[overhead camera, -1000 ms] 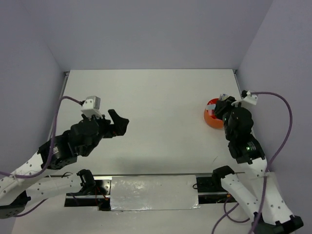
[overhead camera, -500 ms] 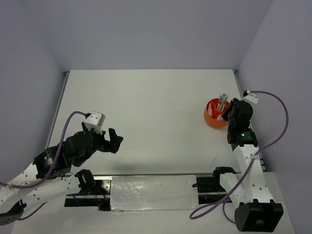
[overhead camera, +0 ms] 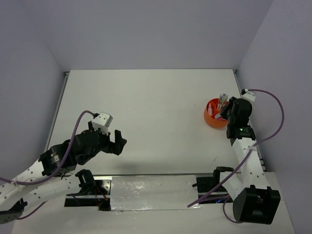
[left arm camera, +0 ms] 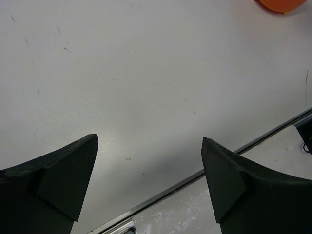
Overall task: Sort the stationery into containers
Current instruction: Place the pen in the storage box.
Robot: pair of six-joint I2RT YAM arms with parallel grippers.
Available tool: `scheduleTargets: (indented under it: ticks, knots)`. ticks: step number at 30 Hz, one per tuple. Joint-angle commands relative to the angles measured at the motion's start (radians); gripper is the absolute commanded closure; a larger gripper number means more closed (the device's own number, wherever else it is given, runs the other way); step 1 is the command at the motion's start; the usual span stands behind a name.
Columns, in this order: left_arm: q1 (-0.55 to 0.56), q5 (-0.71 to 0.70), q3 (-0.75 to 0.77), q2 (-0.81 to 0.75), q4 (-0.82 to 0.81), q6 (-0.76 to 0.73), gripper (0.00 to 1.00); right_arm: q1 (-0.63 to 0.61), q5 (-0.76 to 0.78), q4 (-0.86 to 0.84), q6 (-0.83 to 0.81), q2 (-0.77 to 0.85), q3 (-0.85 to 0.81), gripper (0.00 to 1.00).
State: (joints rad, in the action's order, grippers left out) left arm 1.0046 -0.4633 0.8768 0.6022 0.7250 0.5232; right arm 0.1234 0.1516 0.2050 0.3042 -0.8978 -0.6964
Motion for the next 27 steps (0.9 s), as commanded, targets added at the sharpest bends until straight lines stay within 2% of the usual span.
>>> scheduleTargets:
  ticks: [1,3,8,9,11,12,18,23,26,27]
  knots:
    - [-0.001,0.011,0.005,-0.008,-0.044,-0.022,0.01,0.009,-0.018,-0.067,-0.010,-0.007,-0.002,0.91]
    - [-0.003,0.006,0.005,-0.013,-0.044,-0.020,0.01,0.009,-0.024,-0.059,-0.010,-0.010,-0.003,0.81]
    - [-0.003,0.023,0.004,-0.019,-0.053,-0.028,0.01,0.009,-0.012,-0.029,-0.007,0.011,-0.015,0.35]
    - [-0.003,0.032,0.001,-0.019,-0.055,-0.032,0.01,0.009,-0.014,-0.018,-0.008,0.010,-0.026,0.31]
    - [-0.003,0.031,0.002,-0.015,-0.053,-0.031,0.01,0.008,-0.015,-0.004,-0.008,-0.004,-0.040,0.15]
    - [-0.003,0.026,0.004,-0.015,-0.052,-0.028,0.01,0.009,-0.018,0.007,-0.007,-0.009,-0.044,0.01]
    - [-0.004,-0.037,0.019,-0.007,-0.027,0.003,0.01,0.007,-0.058,0.075,-0.011,0.046,-0.122,0.00]
    - [-0.067,-0.274,0.073,0.004,0.089,0.133,0.01,-0.016,-0.173,0.227,-0.048,0.157,-0.250,0.00]
    - [-0.136,-0.372,0.111,0.005,0.148,0.196,0.01,-0.167,-0.161,0.304,-0.068,0.246,-0.290,0.00]
    - [-0.155,-0.394,0.125,0.005,0.166,0.210,0.01,-0.185,-0.178,0.332,-0.074,0.258,-0.301,0.00]
